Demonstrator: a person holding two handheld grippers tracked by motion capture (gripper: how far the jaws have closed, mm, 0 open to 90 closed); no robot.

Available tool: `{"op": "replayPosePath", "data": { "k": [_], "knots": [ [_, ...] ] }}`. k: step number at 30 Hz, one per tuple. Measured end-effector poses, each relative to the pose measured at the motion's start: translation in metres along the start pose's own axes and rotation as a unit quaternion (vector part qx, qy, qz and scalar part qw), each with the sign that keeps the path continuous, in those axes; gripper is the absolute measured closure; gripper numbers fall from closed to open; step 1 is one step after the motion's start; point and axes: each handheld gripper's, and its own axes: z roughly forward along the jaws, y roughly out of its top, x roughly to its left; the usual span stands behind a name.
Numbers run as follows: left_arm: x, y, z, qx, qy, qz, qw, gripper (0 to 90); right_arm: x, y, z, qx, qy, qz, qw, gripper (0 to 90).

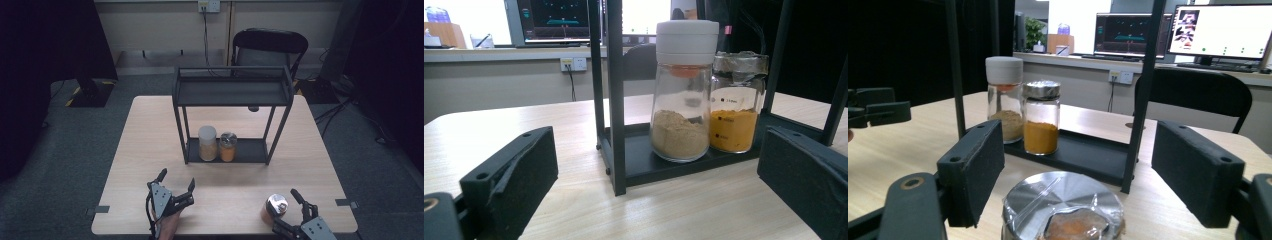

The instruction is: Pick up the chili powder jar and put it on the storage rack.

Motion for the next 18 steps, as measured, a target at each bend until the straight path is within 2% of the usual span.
{"op": "replayPosePath", "data": {
  "k": [5,18],
  "knots": [
    [-0.0001,0.0000,0.0000,0.000,0.001,0.000,1.0000,2.2,-0.0015,-0.0002,0.0024,0.009,0.009,0.001,0.9999,20.8],
    [0.0001,-0.0001,-0.0001,0.000,0.000,-0.001,1.0000,2.2,-0.0016,-0.0101,0.0059,0.016,0.014,0.007,0.9998,27.0]
  ]
}}
